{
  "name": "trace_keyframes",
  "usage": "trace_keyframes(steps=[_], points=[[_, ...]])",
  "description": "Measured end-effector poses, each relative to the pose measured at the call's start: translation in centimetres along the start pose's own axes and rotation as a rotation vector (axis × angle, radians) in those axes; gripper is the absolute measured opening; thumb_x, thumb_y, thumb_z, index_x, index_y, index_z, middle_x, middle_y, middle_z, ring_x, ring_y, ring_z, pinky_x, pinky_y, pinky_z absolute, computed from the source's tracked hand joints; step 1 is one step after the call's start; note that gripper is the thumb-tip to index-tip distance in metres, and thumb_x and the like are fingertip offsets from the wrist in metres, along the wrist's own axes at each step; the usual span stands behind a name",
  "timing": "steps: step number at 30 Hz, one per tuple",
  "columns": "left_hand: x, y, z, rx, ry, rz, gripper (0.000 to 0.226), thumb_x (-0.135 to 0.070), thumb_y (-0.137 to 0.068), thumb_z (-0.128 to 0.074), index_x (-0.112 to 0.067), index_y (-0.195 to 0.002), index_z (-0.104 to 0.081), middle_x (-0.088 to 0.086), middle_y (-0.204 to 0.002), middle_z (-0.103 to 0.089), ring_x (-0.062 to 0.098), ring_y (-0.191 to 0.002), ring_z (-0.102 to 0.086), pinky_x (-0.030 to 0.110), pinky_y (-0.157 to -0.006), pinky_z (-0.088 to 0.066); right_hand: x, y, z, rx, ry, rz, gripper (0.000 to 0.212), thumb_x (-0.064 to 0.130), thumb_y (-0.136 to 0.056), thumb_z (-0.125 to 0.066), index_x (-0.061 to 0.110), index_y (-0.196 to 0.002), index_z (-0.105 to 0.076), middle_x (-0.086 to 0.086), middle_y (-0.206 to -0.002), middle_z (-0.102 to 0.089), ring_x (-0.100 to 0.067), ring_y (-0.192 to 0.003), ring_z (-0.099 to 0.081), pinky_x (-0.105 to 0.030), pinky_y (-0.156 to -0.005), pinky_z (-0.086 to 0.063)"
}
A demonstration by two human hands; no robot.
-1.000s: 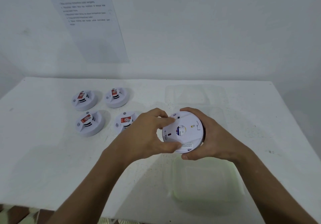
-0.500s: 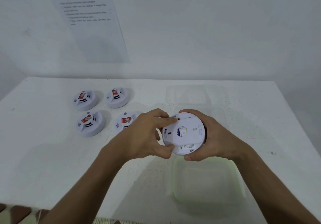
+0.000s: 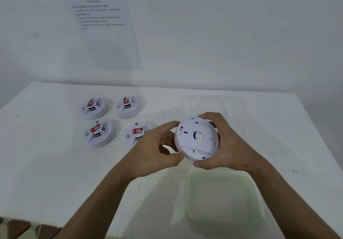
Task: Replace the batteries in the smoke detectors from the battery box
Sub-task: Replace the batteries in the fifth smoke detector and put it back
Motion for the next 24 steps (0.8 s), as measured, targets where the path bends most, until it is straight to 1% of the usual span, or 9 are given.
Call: trace_keyframes(steps=[3,5,6,8,11,14,18,21,24], points=[[-0.3,0.4,0.3,-0.028,-0.046,-0.081,0.076,-0.014,-0.073,-0.069,-0.032,-0.142,-0.043,-0.007,-0.104,-0.066,0.017,-0.095,-0.062,0.028,-0.074,-0.054,0.3,-0.1,-0.3,0.043,0.144,-0.028,0.107,0.043,-0.048,-0.086,0.045,-0.139,-0.028,0.019,-0.133,-0.041,-0.009,-0.124,-0.044,-0.027,-0.091,-0.052],[-0.7,0.5,0.4,-0.040,-0.007,-0.125,0.076,-0.012,-0.072,-0.068,-0.032,-0.141,-0.043,-0.011,-0.105,-0.062,0.017,-0.095,-0.060,0.023,-0.073,-0.050,0.8,-0.2,-0.7,0.087,0.185,-0.002,0.107,0.038,-0.052,-0.087,0.052,-0.138,-0.024,0.025,-0.129,-0.040,-0.006,-0.121,-0.044,-0.022,-0.092,-0.046],[-0.6,0.6,0.6,-0.058,0.002,-0.125,0.077,-0.012,-0.072,-0.068,-0.032,-0.142,-0.041,-0.014,-0.108,-0.060,0.015,-0.097,-0.059,0.021,-0.074,-0.049,1.0,-0.2,-0.9,0.099,0.163,0.015,0.103,0.032,-0.055,-0.089,0.049,-0.137,-0.028,0.025,-0.127,-0.043,-0.005,-0.118,-0.047,-0.020,-0.090,-0.046],[-0.1,0.7,1.0,-0.104,-0.057,-0.087,0.081,-0.019,-0.070,-0.069,-0.038,-0.142,-0.037,-0.022,-0.116,-0.055,0.008,-0.107,-0.056,0.020,-0.080,-0.048,1.1,-0.3,-1.2,0.097,0.026,0.024,0.096,0.018,-0.057,-0.090,0.034,-0.135,-0.037,0.018,-0.121,-0.051,-0.011,-0.111,-0.055,-0.020,-0.083,-0.051],[0.6,1.1,1.0,-0.043,-0.123,-0.043,0.091,-0.035,-0.065,-0.080,-0.048,-0.141,-0.032,-0.028,-0.131,-0.048,0.000,-0.120,-0.050,0.021,-0.092,-0.047,1.3,-0.4,-1.4,0.090,-0.245,0.013,0.092,-0.002,-0.056,-0.087,0.023,-0.132,-0.041,0.011,-0.120,-0.057,-0.013,-0.111,-0.060,-0.025,-0.084,-0.055],[0.9,1.2,1.1,0.010,-0.071,-0.022,0.093,-0.028,-0.066,-0.088,-0.048,-0.140,-0.035,-0.023,-0.126,-0.057,0.006,-0.112,-0.060,0.027,-0.089,-0.053,1.2,-0.2,-2.0,0.096,-0.410,0.008,0.094,-0.010,-0.055,-0.084,0.016,-0.135,-0.042,0.008,-0.127,-0.061,-0.017,-0.119,-0.059,-0.028,-0.087,-0.054],[1.0,1.5,2.1,-0.005,-0.095,-0.036,0.089,-0.028,-0.063,-0.090,-0.044,-0.137,-0.043,-0.022,-0.118,-0.061,0.011,-0.099,-0.066,0.028,-0.080,-0.057,1.0,-0.1,-3.0,0.110,-0.422,-0.004,0.097,-0.004,-0.055,-0.087,0.016,-0.138,-0.043,0.001,-0.134,-0.059,-0.023,-0.127,-0.055,-0.031,-0.092,-0.054],[1.2,1.8,3.0,-0.002,-0.108,-0.057,0.089,-0.032,-0.061,-0.090,-0.041,-0.137,-0.045,-0.019,-0.119,-0.059,0.017,-0.097,-0.066,0.035,-0.078,-0.059,0.7,-0.3,-3.4,0.104,-0.315,-0.038,0.100,0.000,-0.054,-0.090,0.020,-0.140,-0.044,0.005,-0.134,-0.060,-0.019,-0.126,-0.056,-0.031,-0.095,-0.053],[1.5,2.1,4.0,0.010,-0.105,-0.080,0.086,-0.029,-0.060,-0.090,-0.039,-0.134,-0.048,-0.009,-0.118,-0.062,0.023,-0.096,-0.065,0.041,-0.076,-0.059,0.8,-0.7,-4.0,0.102,-0.212,-0.062,0.104,0.013,-0.051,-0.096,0.027,-0.142,-0.045,0.005,-0.136,-0.059,-0.023,-0.124,-0.056,-0.048,-0.100,-0.051]])
Point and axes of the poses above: each hand's wrist, its own y-axis away from the middle knuckle, its own z-axis out of the back of the hand, x = y × z, the point moved 5 cm from there along -y, towards the middle knuckle
